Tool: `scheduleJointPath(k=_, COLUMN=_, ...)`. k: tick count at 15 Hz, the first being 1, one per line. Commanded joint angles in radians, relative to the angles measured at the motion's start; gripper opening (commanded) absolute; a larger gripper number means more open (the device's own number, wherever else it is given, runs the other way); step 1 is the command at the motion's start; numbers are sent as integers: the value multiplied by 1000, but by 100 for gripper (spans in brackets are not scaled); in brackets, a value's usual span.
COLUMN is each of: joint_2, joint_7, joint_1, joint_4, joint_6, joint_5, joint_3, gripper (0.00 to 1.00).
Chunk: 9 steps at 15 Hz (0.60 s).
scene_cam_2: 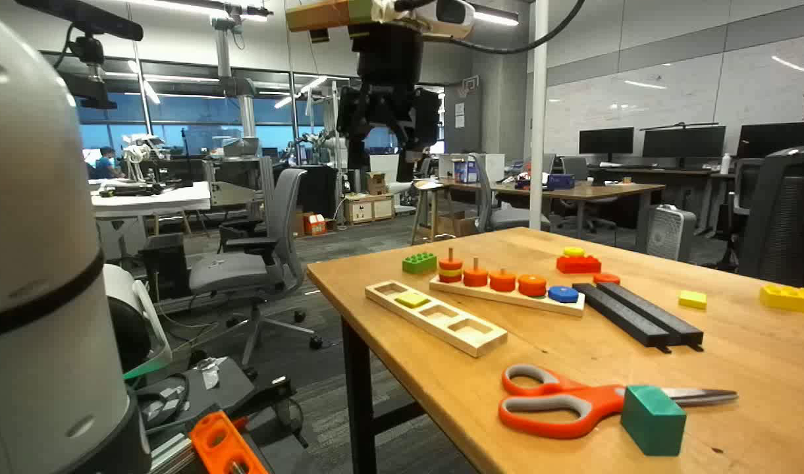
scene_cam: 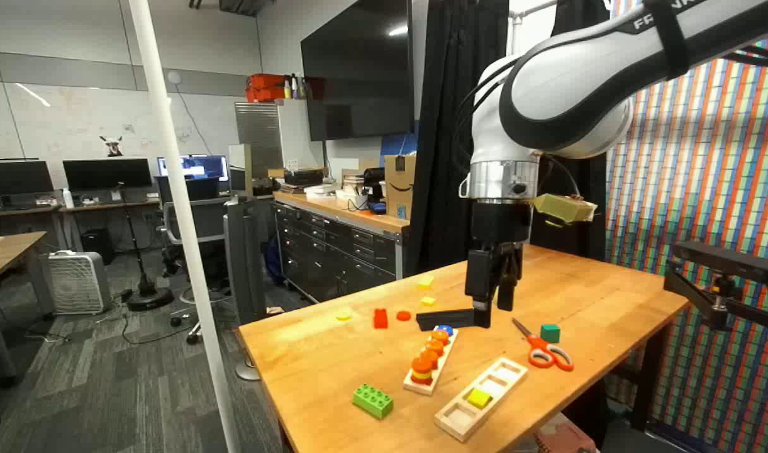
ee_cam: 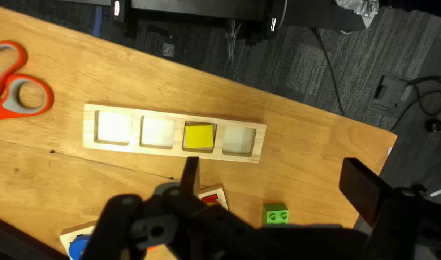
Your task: Put the yellow square in its empty wooden pod
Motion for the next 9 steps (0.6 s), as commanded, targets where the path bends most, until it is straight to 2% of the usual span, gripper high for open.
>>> scheduleJointPath(k=1, joint_2=0, joint_7=-4, joint_1=-8, joint_4=6, joint_6=-2, joint_5=4, joint_3=7, gripper=100)
scheduleJointPath(k=5, joint_2=-3, joint_7=-4, joint_1=-8, joint_4=19, joint_6=-2, joint_5=4, joint_3=7, gripper=100)
scheduleJointPath(k=9, joint_2=115, joint_7=67, joint_1=-86, joint_4=42, joint_6=74, joint_5=-209, joint_3=67, gripper=100)
